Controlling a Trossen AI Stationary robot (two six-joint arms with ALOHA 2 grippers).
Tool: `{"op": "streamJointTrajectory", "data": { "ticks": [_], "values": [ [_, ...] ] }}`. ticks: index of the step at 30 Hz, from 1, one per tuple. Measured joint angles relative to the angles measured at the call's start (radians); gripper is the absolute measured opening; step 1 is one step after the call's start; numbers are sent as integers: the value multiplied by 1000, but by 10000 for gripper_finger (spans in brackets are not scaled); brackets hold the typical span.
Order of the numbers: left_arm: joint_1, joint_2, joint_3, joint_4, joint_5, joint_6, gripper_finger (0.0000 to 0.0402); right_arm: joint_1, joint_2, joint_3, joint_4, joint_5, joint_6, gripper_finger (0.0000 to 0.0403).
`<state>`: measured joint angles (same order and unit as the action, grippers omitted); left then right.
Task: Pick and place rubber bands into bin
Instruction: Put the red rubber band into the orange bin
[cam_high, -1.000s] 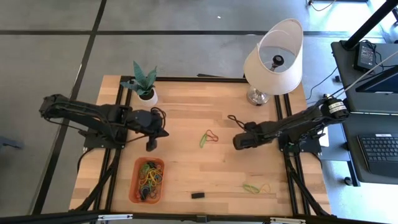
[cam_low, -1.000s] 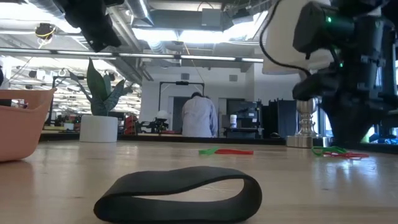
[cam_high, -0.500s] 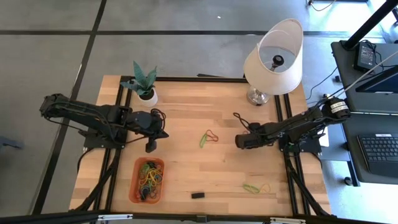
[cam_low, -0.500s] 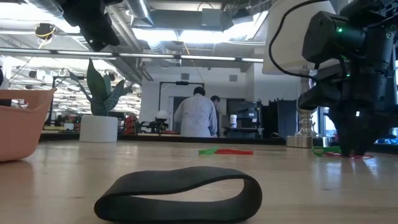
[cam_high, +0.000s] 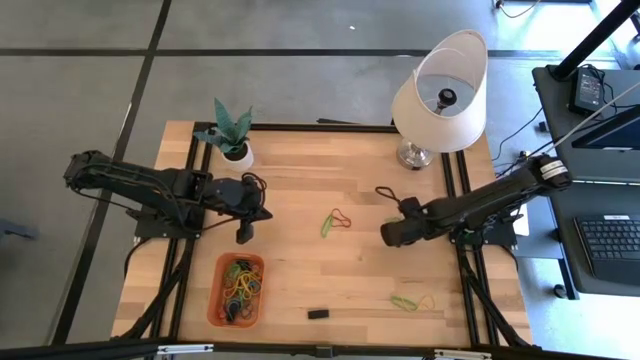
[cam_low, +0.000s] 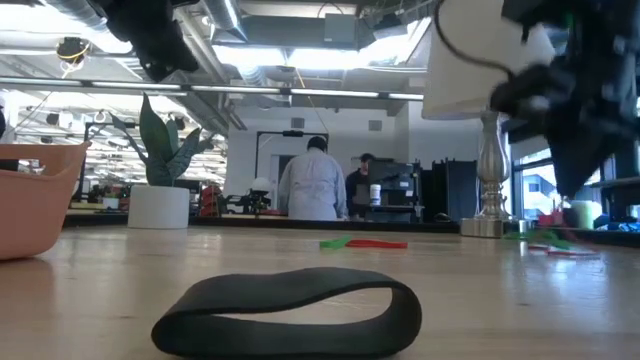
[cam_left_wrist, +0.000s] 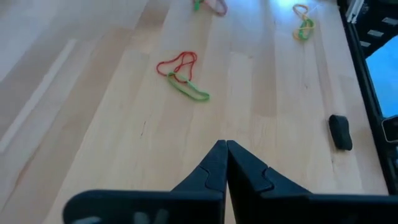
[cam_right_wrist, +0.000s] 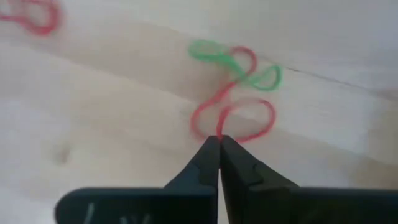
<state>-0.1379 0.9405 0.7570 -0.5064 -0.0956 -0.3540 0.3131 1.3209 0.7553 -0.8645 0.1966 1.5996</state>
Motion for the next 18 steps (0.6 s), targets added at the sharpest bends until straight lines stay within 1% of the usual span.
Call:
{"op": "streamJointTrajectory", "data": {
  "ticks": [5,10,12,14,16,18],
  "values": [
    [0,0,0,98,0,-4,8,25,-55,134,-176,7,-71,3],
    [0,7,0,276,-10,-48,25,42,-74,275,-317,87,-153,3],
    [-8,19,0,329,-18,-69,38,43,-74,325,-351,120,-200,2],
    [-26,42,0,396,-19,-75,58,43,-75,365,-369,124,-254,2],
    [-50,76,0,472,-21,-72,83,43,-75,398,-367,129,-303,2],
    [-78,118,0,565,-51,-52,112,43,-75,424,-361,153,-339,2]
  ]
}}
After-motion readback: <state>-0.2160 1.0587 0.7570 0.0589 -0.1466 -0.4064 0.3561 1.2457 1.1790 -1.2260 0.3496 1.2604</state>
